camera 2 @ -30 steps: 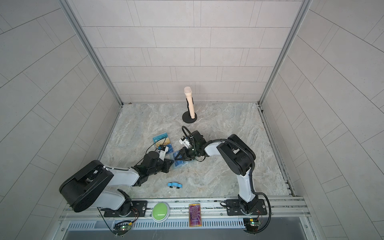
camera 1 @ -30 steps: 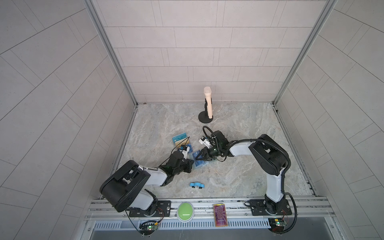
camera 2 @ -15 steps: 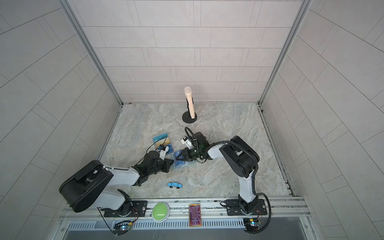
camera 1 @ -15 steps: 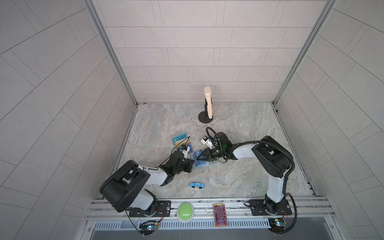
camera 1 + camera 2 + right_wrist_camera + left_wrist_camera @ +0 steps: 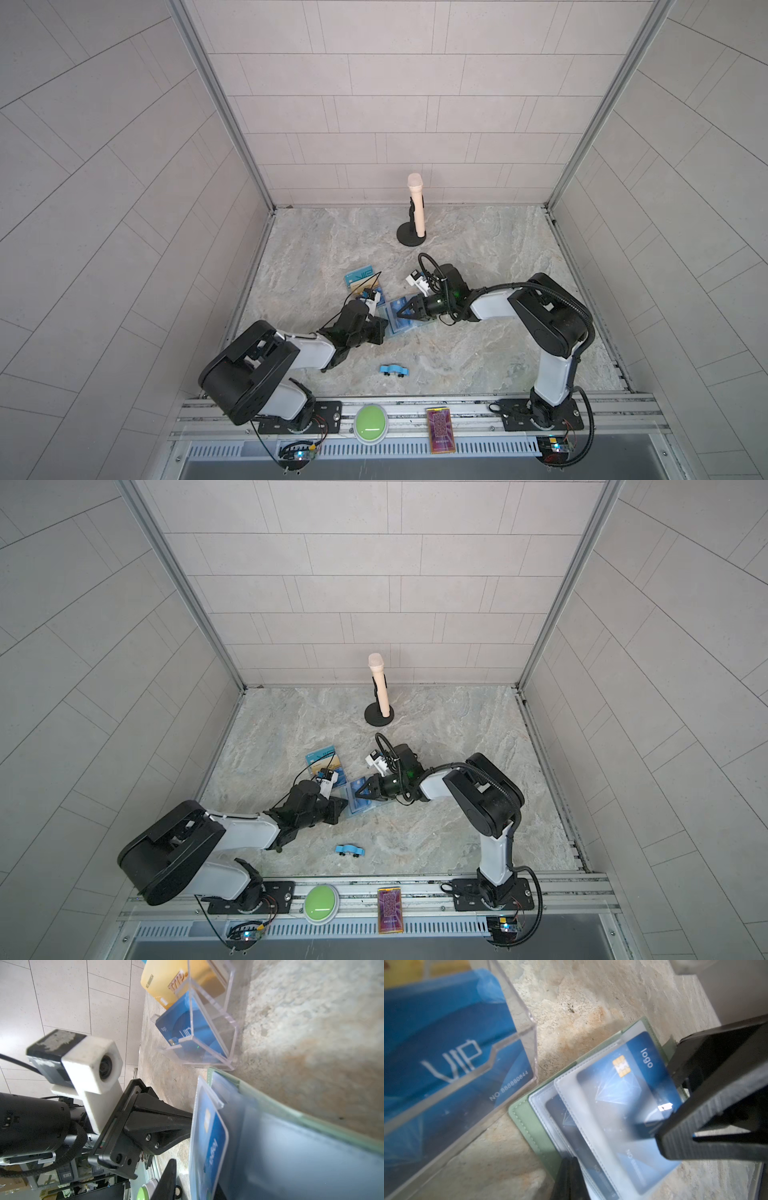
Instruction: Take the credit cards out of the card holder
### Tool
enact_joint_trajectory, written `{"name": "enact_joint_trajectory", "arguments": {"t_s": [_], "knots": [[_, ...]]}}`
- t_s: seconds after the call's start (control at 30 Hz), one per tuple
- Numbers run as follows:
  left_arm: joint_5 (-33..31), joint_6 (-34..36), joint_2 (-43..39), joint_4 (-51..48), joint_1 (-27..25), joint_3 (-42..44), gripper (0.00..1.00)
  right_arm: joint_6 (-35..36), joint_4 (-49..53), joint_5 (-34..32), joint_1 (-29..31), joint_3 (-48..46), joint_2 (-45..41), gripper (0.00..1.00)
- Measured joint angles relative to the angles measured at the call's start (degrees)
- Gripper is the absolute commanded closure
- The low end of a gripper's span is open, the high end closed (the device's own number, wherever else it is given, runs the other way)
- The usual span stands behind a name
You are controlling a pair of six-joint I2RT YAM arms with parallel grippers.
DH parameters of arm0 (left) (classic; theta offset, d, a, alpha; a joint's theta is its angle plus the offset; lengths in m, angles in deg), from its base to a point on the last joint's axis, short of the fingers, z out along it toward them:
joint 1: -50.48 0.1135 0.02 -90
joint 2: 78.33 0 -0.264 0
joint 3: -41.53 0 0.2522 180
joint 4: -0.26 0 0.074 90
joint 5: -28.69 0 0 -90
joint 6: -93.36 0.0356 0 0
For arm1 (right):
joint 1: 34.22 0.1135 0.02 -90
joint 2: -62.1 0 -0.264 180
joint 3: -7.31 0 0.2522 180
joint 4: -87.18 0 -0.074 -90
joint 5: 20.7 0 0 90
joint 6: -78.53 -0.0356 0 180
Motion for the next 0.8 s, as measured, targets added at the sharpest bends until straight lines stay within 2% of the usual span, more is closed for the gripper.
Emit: {"name": "enact_joint_trajectory", "arguments": {"t_s": [0.8], "knots": [[-0.61, 1.49, -0.9, -2.73, 0.0, -0.81, 1.0, 0.59, 0.42, -1.27, -3.56, -1.79, 0.0, 0.89]]}}
